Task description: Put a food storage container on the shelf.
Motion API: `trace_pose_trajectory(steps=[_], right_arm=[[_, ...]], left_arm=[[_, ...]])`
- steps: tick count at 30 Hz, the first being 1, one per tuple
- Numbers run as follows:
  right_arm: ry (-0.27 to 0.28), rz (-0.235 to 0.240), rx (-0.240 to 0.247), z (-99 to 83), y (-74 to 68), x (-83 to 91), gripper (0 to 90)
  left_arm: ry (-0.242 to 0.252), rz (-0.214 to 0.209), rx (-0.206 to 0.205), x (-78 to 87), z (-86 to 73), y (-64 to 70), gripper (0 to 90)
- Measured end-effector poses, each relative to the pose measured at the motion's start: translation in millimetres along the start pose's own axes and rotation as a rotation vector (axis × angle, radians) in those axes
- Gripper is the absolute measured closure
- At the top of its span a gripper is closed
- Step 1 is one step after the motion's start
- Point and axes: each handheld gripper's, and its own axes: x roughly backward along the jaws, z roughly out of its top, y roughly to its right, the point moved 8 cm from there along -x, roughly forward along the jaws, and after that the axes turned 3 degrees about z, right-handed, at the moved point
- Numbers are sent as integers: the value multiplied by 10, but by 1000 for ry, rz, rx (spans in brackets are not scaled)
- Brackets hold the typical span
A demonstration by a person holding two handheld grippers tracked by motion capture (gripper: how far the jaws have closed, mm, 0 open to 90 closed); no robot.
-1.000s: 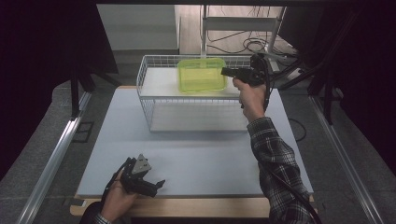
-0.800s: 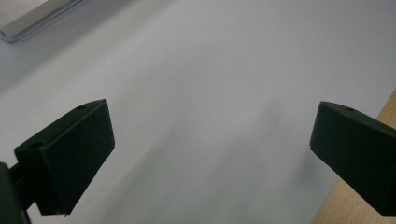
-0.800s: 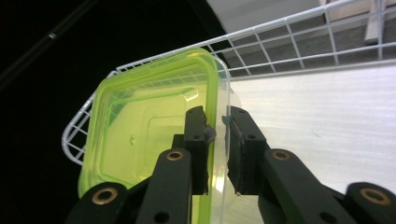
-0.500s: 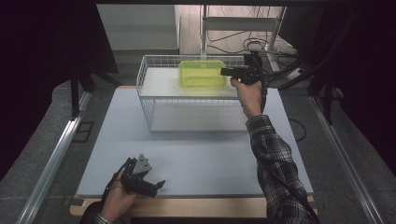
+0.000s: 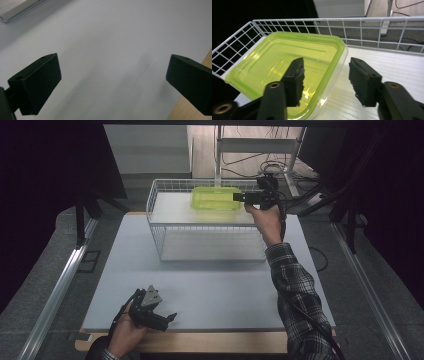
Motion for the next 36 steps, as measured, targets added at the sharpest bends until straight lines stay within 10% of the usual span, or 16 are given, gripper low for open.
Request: trace_pose_trajectory(steps=[36], right_arm=[[-14,116,225,-452,-424,418,49]], left_arm=[[23,-5,22,32,36,-9,3]])
